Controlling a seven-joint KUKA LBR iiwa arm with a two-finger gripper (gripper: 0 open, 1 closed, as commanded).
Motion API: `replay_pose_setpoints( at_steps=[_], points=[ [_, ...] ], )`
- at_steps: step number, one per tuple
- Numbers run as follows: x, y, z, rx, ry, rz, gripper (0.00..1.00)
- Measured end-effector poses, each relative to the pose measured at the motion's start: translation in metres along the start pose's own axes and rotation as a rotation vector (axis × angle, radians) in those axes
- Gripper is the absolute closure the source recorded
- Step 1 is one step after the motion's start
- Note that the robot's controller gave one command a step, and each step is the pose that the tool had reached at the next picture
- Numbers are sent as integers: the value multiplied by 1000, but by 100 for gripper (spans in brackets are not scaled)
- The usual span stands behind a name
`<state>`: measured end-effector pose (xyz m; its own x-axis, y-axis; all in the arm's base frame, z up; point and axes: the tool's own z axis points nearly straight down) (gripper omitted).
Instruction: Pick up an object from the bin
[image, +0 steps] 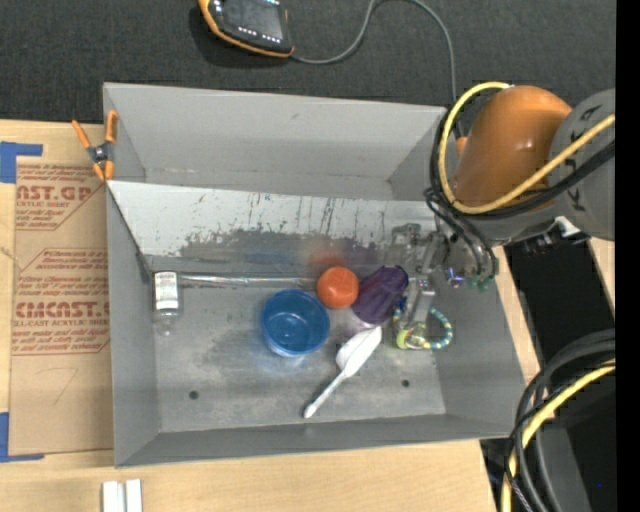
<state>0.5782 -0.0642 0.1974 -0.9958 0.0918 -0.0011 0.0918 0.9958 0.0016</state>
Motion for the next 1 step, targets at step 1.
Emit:
replay_pose_setpoints(
  at_steps=[1],
  points=[
    [-2, -1, 1, -1, -2, -6, 0]
  ],
)
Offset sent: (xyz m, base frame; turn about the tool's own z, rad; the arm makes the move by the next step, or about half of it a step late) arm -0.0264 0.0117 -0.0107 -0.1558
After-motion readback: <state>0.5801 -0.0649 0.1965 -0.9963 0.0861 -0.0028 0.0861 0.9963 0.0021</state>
